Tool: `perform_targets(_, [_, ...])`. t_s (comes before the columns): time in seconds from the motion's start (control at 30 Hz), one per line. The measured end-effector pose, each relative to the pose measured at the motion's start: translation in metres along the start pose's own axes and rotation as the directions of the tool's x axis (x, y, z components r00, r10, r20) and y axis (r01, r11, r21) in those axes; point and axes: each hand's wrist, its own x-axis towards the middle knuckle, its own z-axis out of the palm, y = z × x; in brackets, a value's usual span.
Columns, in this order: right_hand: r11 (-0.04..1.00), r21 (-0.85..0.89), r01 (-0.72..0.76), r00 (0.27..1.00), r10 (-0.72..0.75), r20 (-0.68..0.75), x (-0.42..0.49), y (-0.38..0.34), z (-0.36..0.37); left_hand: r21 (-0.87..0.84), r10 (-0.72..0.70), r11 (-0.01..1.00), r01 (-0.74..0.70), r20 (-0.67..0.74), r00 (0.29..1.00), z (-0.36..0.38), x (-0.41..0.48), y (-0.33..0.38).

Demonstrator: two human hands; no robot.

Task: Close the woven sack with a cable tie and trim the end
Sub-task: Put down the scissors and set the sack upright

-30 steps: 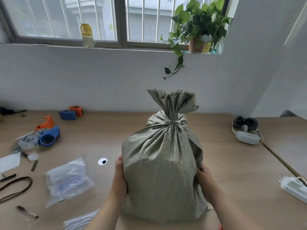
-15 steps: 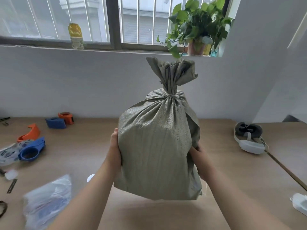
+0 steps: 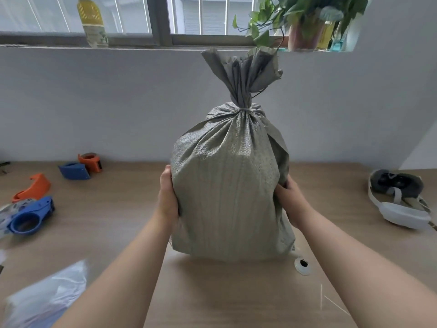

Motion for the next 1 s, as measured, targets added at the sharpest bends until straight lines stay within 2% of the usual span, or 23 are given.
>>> perform_targets(0.27, [0.999,-0.046,-0.027,1.000,0.028,0.009,0.050,0.024,0.004,0.013,0.007,1.000,-0.006,-0.059,0.998,-0.001,0.038,-0.021])
perform_targets(0.53, [0.995,-0.089,-0.040,0.999,0.042,0.019,0.082,0.044,0.001,0.045,0.001,0.999,0.000,-0.020,1.000,-0.003,0.072,-0.041])
perform_targets(1.0, [0.976,-0.219,0.003,1.000,-0.004,-0.005,0.100,0.064,0.013,0.057,-0.012,0.998,0.016,-0.061,0.998,-0.018,0.085,-0.062])
